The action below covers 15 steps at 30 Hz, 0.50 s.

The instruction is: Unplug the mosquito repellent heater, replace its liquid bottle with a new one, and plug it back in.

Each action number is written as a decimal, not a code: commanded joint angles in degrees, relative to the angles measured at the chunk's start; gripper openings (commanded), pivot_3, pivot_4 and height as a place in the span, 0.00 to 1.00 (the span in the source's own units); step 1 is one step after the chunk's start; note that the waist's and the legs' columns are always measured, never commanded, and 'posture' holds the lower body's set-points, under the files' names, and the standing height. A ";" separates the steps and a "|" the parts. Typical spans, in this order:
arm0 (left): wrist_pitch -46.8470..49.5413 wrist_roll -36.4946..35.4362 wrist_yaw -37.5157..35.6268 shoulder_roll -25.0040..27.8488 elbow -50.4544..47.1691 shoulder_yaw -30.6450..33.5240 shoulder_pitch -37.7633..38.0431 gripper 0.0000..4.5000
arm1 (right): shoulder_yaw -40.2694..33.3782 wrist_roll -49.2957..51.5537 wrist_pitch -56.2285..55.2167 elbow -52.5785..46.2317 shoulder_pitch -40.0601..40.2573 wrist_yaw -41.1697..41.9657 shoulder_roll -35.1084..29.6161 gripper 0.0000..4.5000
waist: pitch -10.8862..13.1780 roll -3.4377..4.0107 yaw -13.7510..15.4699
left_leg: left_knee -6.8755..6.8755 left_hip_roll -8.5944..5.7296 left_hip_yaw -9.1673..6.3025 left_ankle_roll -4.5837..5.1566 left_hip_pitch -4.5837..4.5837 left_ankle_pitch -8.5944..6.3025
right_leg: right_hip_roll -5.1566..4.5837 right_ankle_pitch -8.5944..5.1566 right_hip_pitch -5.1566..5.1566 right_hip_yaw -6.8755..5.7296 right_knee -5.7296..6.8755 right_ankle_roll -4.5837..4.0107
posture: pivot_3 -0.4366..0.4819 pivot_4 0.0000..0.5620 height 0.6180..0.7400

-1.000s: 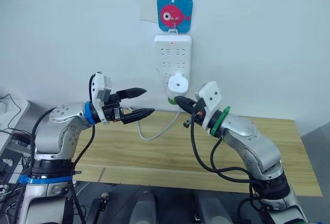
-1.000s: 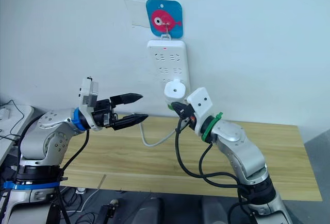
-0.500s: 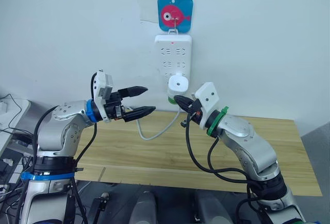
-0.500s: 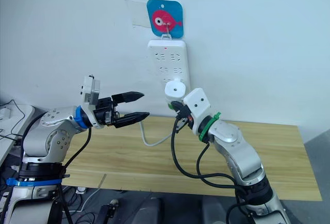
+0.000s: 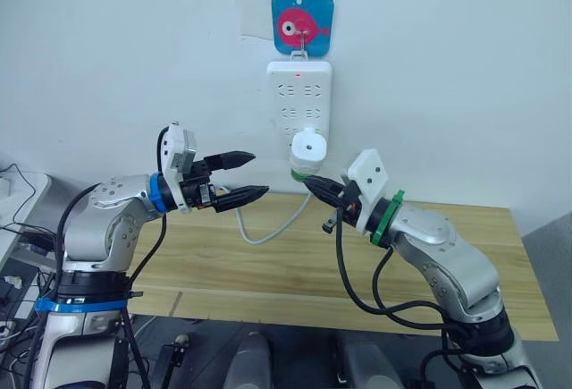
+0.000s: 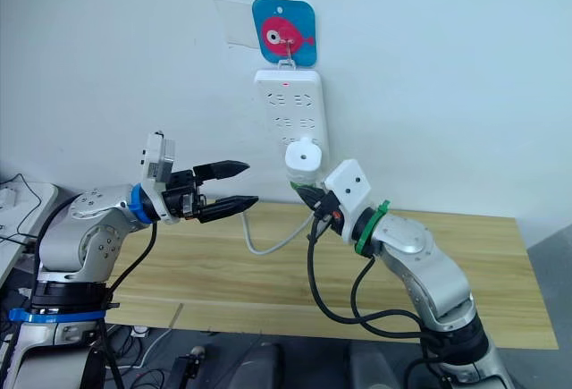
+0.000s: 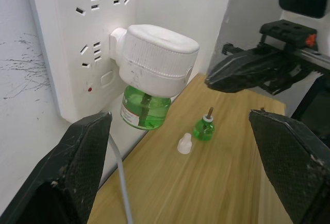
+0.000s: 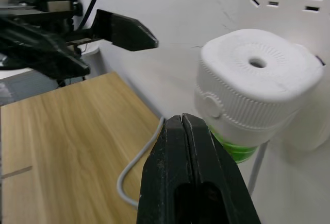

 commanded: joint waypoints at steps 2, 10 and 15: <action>-1.47 2.63 2.98 2.65 0.46 1.92 -0.66 1.00 | -6.15 5.55 0.10 -6.55 3.94 5.26 -5.67 0.08 | 0.00 0.00 0.09 | 0.00 -0.01 0.00 0.00 0.00 0.00 | -0.01 0.00 0.01 0.00 -0.01 0.00 | 0.54 0.32 1.00; -2.48 6.16 5.17 6.74 2.47 2.37 -0.17 1.00 | -18.20 10.16 -1.83 -7.97 8.78 10.33 -16.30 0.68 | -0.01 -0.01 0.17 | 0.00 -0.02 0.01 0.00 0.00 0.00 | -0.01 0.00 0.02 -0.02 -0.01 0.00 | 0.55 0.29 1.00; -3.23 7.00 5.55 7.29 3.41 2.78 -0.27 1.00 | -20.94 11.12 -1.56 -8.25 9.19 9.13 -17.95 1.00 | -0.03 -0.04 0.15 | 0.01 -0.01 0.01 0.00 0.02 0.00 | 0.00 0.00 0.02 -0.01 0.02 0.00 | 0.56 0.28 1.00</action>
